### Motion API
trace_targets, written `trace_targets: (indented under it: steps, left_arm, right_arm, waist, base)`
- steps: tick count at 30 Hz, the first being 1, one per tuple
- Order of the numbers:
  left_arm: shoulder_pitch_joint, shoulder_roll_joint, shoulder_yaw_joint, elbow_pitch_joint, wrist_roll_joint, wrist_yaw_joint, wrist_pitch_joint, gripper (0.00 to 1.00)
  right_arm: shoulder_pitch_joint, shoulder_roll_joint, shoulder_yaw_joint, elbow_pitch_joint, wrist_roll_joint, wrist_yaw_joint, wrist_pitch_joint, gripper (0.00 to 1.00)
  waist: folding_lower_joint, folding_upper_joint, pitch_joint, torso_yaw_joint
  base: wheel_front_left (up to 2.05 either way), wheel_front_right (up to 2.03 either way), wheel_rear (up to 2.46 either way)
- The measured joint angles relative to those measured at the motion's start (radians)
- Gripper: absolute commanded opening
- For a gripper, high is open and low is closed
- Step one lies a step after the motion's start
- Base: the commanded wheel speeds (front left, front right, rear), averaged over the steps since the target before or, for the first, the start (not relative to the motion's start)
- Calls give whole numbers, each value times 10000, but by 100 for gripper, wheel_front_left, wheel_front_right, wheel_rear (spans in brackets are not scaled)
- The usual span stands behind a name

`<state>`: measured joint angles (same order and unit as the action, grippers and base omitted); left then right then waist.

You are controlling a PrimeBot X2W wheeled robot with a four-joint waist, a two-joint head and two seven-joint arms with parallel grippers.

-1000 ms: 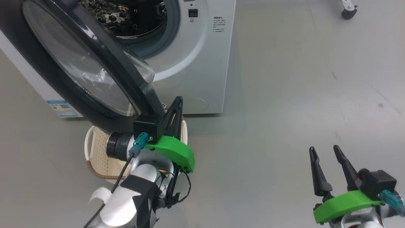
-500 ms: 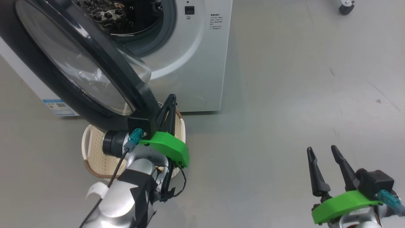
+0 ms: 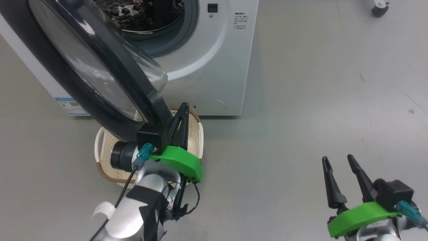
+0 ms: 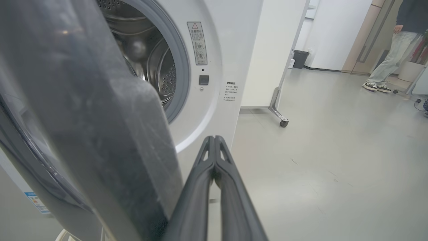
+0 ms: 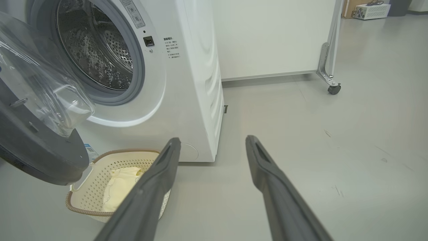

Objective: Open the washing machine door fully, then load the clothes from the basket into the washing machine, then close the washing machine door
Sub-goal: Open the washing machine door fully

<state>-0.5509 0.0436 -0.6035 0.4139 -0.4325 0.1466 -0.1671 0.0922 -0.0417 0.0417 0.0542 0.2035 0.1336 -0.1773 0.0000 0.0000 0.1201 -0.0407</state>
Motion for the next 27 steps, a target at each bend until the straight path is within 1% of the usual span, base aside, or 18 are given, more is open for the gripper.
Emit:
trace_targets:
  steps: [11,17,27]
  left_arm:
    - [808,405,-142,-1174,169,510,104,0]
    - [1243,742,-192,-1565,351,905,140,0]
    - [2051,1243,-144,-2470,541,988,192,0]
  right_arm:
    - [-126,-2,132,0,2,0,-29,100]
    - [-174,-2,127,15,2,0,-31,100]
    - [-170,-2,-38,27,-29,0,-27,100]
  waist:
    - [0,0,125,554]
    - [0,0,113,911]
    - [0,0,-7,1546]
  base:
    - [0,0,0]
    - [0,0,0]
    - [0,0,0]
